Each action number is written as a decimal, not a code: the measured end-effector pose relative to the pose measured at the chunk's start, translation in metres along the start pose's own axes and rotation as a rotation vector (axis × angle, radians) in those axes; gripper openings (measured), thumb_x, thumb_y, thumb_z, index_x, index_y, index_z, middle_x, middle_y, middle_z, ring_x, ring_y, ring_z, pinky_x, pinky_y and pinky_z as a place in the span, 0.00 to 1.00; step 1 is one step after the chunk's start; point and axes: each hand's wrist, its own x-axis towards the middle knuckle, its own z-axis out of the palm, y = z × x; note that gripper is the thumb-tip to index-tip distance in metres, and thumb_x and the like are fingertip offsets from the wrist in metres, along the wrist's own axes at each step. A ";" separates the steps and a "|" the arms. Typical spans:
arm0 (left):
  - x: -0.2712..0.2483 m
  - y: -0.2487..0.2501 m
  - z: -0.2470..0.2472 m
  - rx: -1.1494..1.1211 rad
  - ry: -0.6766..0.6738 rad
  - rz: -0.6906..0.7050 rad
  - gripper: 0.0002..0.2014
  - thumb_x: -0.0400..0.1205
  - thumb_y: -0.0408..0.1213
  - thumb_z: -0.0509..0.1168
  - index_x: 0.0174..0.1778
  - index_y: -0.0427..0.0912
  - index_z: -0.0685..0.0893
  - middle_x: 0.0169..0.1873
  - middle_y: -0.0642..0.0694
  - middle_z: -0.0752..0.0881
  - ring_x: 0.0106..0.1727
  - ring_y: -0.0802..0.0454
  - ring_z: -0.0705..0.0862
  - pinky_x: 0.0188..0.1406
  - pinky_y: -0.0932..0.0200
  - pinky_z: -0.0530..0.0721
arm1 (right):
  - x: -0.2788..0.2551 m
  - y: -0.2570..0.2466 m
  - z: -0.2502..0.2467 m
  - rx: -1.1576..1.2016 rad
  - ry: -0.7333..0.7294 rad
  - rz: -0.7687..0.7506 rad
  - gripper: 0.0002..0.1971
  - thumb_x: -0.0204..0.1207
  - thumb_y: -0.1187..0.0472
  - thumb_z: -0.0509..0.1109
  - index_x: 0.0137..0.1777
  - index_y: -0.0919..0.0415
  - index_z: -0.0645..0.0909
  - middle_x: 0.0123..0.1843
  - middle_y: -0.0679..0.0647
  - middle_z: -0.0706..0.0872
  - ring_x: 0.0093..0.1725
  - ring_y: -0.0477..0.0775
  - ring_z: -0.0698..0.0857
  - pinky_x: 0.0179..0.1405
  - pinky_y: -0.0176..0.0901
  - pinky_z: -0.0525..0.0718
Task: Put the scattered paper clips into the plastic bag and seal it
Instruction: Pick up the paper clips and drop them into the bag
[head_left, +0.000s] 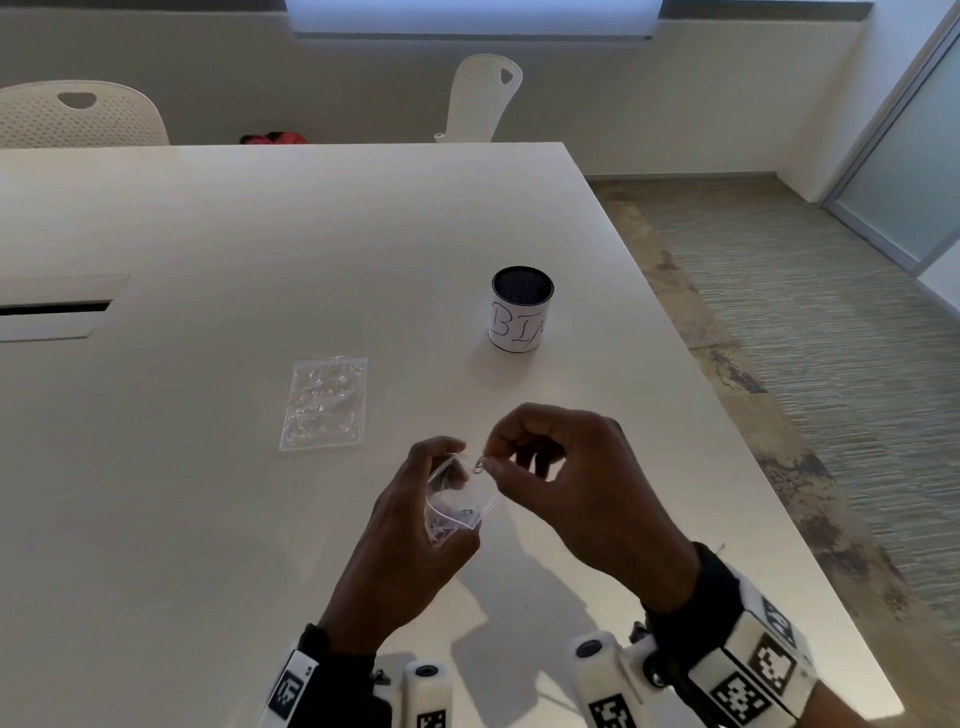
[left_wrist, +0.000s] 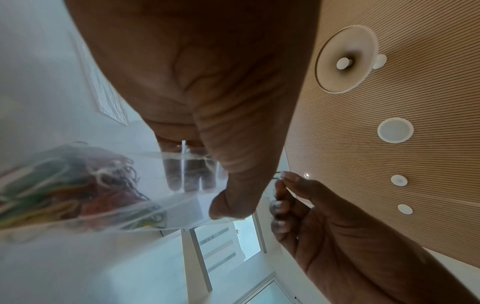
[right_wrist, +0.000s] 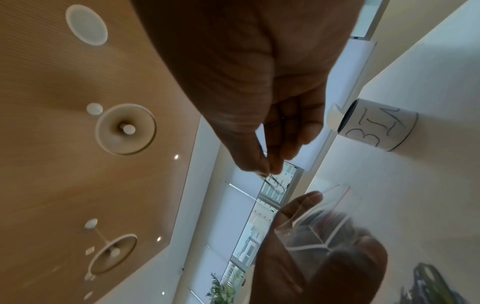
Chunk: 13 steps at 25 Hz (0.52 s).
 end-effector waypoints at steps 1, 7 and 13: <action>0.000 0.000 0.000 0.001 -0.001 0.001 0.32 0.77 0.31 0.78 0.71 0.56 0.72 0.58 0.58 0.84 0.64 0.64 0.85 0.51 0.75 0.85 | 0.001 -0.001 0.004 -0.010 0.002 -0.011 0.04 0.78 0.62 0.78 0.45 0.51 0.90 0.38 0.41 0.90 0.38 0.45 0.88 0.38 0.31 0.85; -0.002 -0.003 -0.002 -0.030 0.024 -0.002 0.36 0.77 0.31 0.79 0.75 0.58 0.70 0.59 0.56 0.84 0.65 0.64 0.86 0.53 0.76 0.85 | -0.012 0.000 0.017 -0.290 -0.304 0.048 0.14 0.79 0.41 0.74 0.62 0.41 0.85 0.30 0.38 0.84 0.29 0.37 0.84 0.35 0.27 0.77; -0.007 -0.005 -0.012 -0.035 -0.001 -0.006 0.39 0.76 0.41 0.82 0.77 0.62 0.66 0.62 0.61 0.83 0.66 0.64 0.86 0.58 0.75 0.84 | -0.013 0.002 0.031 -0.430 -0.311 0.006 0.10 0.85 0.44 0.69 0.60 0.44 0.88 0.51 0.45 0.94 0.44 0.45 0.90 0.48 0.37 0.86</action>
